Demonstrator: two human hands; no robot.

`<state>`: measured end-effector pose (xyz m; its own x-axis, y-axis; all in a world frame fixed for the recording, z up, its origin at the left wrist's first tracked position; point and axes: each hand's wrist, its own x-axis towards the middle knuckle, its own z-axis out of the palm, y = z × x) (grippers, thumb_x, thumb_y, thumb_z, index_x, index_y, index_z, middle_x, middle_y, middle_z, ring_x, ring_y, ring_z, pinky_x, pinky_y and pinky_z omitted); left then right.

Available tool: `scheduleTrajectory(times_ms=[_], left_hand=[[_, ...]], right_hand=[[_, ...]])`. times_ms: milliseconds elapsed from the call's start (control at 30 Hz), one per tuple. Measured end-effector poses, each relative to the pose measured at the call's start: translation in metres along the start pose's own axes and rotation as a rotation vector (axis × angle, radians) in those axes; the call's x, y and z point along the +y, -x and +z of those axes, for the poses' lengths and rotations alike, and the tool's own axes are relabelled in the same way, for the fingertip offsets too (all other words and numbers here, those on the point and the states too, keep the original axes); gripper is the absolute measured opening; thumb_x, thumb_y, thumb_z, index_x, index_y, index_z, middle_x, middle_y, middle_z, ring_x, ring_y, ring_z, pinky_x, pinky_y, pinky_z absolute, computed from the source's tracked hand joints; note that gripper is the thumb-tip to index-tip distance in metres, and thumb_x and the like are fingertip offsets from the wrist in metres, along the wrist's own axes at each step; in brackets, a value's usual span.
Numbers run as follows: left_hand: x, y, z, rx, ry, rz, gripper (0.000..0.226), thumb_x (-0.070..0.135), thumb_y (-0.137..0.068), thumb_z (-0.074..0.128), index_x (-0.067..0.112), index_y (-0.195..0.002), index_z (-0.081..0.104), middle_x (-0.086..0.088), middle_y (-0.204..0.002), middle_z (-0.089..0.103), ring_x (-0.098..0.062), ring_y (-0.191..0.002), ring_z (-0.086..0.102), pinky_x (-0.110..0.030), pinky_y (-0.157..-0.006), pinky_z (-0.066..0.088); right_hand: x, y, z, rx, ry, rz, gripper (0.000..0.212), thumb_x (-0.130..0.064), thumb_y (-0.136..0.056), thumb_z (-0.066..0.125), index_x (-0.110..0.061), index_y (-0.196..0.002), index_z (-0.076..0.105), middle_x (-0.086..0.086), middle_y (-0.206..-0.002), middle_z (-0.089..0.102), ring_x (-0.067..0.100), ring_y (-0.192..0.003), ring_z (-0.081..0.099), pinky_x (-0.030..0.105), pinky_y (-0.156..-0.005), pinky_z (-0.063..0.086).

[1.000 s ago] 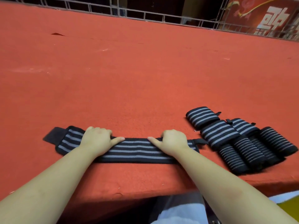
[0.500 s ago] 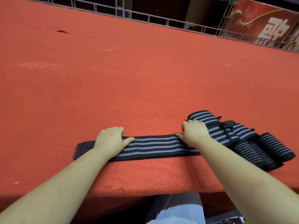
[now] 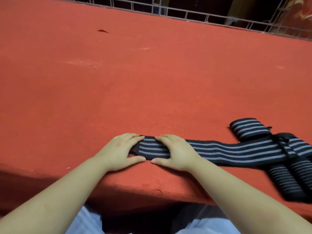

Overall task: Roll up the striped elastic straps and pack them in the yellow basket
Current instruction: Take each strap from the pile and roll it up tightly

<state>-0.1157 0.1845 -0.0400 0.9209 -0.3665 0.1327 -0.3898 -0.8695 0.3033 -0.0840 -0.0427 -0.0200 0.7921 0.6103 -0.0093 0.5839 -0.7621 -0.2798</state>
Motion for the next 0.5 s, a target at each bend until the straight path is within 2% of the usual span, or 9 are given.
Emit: scheduleTrajectory(times_ms=[133,233,333,400,500], left_hand=[[-0.002,0.005,-0.004,0.026,0.19,-0.082,0.066,0.052,-0.079,0.034,0.022,-0.137,0.047,0.004,-0.139,0.049,-0.01,-0.129,0.042,-0.009,-0.105,0.016],[-0.005,0.001,-0.008,0.046,0.228,-0.126,0.044,0.029,-0.092,0.04,0.021,-0.133,0.051,0.005,-0.135,0.053,-0.01,-0.126,0.046,-0.008,-0.102,0.02],[-0.009,-0.003,-0.017,0.076,0.306,-0.2,0.032,0.016,-0.097,0.048,0.021,-0.127,0.058,0.008,-0.128,0.059,-0.008,-0.121,0.05,-0.009,-0.096,0.027],[-0.016,-0.003,-0.023,0.095,0.338,-0.249,0.031,0.011,-0.095,0.049,0.021,-0.121,0.063,0.008,-0.123,0.062,-0.008,-0.118,0.054,-0.011,-0.095,0.03],[-0.028,0.002,-0.028,0.1,0.294,-0.303,0.037,0.0,-0.09,0.05,0.02,-0.115,0.067,0.005,-0.118,0.066,-0.011,-0.114,0.056,-0.014,-0.094,0.033]], right_hand=[[-0.008,-0.001,0.001,0.0,-0.02,0.045,0.075,-0.063,-0.084,0.052,-0.023,-0.146,0.034,0.0,-0.153,0.032,0.015,-0.141,0.026,0.027,-0.116,0.015],[-0.014,-0.001,-0.001,-0.006,-0.013,0.051,0.066,-0.056,-0.091,0.046,-0.019,-0.146,0.036,0.003,-0.153,0.033,0.017,-0.141,0.027,0.026,-0.115,0.015],[-0.017,-0.008,-0.004,-0.009,0.0,0.043,0.05,-0.035,-0.095,0.047,-0.017,-0.142,0.041,0.004,-0.147,0.042,0.019,-0.137,0.036,0.025,-0.112,0.023],[-0.015,-0.013,-0.008,-0.007,-0.005,0.077,0.048,-0.016,-0.089,0.049,-0.02,-0.137,0.047,0.002,-0.139,0.051,0.02,-0.129,0.044,0.027,-0.105,0.032],[-0.012,-0.016,-0.01,0.005,-0.002,0.129,0.051,-0.008,-0.082,0.049,-0.023,-0.131,0.052,-0.001,-0.131,0.056,0.02,-0.122,0.049,0.029,-0.099,0.039]])
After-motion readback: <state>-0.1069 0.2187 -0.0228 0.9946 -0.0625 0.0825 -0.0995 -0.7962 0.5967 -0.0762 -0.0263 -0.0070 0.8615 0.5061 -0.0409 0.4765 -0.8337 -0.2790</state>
